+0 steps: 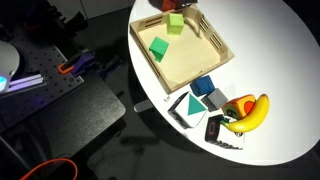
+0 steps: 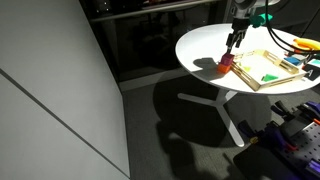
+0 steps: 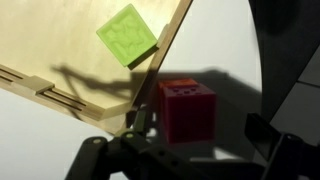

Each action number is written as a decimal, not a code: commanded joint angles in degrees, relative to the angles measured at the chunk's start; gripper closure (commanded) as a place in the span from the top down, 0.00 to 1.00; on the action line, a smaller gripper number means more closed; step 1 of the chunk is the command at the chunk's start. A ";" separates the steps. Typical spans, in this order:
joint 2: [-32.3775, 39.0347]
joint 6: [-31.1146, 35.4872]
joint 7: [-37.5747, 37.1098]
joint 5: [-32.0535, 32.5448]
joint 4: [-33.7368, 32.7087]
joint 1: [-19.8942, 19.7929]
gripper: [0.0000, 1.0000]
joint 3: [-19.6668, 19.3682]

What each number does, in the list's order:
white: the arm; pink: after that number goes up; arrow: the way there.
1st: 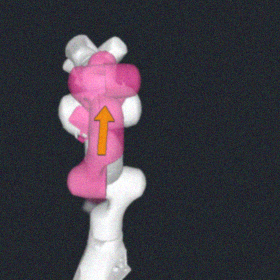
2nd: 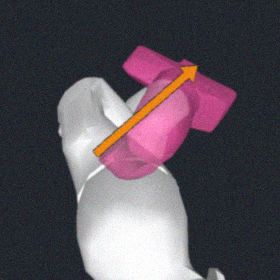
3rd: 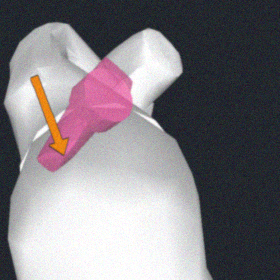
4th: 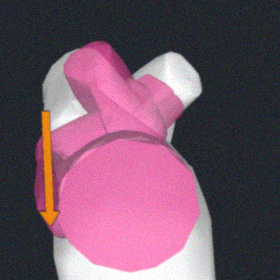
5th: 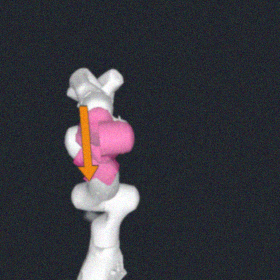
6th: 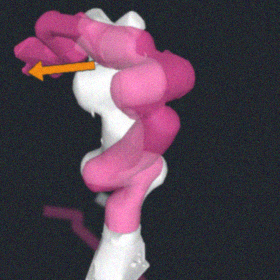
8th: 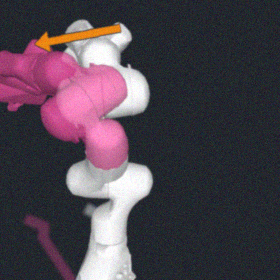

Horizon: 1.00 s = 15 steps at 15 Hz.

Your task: Remove the pink block from the wooden tray

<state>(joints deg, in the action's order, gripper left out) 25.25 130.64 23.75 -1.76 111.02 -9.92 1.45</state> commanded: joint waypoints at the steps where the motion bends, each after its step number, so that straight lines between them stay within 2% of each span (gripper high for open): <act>1: -5.11 -3.22 -2.77 0.08 5.05 0.36 1.00 -1.47; 9: -14.22 -17.07 -10.01 0.68 12.55 1.35 1.00 -4.21; 11: -16.78 -18.74 -12.61 1.51 14.40 1.85 1.00 -4.83; 15: -22.74 -16.83 -18.83 3.69 19.53 2.93 1.00 -5.65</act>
<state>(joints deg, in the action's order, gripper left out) 8.28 112.45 9.69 -0.13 125.78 -8.30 -3.21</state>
